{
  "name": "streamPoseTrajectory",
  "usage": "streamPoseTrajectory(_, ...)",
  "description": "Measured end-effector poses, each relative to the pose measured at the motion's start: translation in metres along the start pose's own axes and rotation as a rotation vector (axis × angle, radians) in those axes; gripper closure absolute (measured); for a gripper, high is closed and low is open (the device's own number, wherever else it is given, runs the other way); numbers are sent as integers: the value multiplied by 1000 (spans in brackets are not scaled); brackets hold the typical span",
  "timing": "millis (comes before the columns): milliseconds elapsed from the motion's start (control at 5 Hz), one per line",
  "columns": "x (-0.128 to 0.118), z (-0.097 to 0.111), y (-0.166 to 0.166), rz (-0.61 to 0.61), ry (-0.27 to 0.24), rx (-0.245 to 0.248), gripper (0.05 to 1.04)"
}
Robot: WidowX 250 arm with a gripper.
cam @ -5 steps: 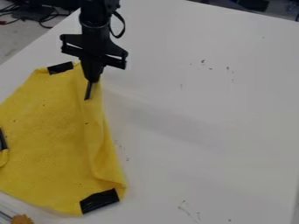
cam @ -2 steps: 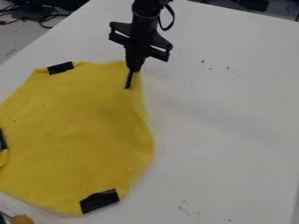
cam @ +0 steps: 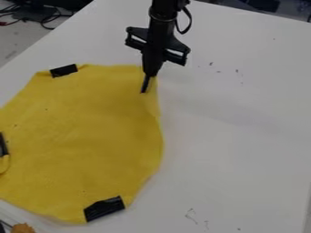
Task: Unfold the cloth from left to right
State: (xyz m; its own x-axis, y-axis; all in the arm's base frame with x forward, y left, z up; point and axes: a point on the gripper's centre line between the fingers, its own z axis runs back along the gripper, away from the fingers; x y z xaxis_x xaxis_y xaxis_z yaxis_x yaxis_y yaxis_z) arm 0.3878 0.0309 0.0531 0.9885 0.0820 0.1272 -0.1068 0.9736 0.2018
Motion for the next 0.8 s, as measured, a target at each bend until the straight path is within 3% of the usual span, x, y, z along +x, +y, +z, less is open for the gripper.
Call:
streamPoseTrajectory(200, 2, -4, -4, 7, -3, -22, 880)
streamPoseTrajectory(400, 6, -1, -3, 16, -9, -21, 628)
streamPoseTrajectory(600, 7, -1, -4, 29, -11, -20, 316)
streamPoseTrajectory(800, 7, 0, -5, 26, -12, -13, 88)
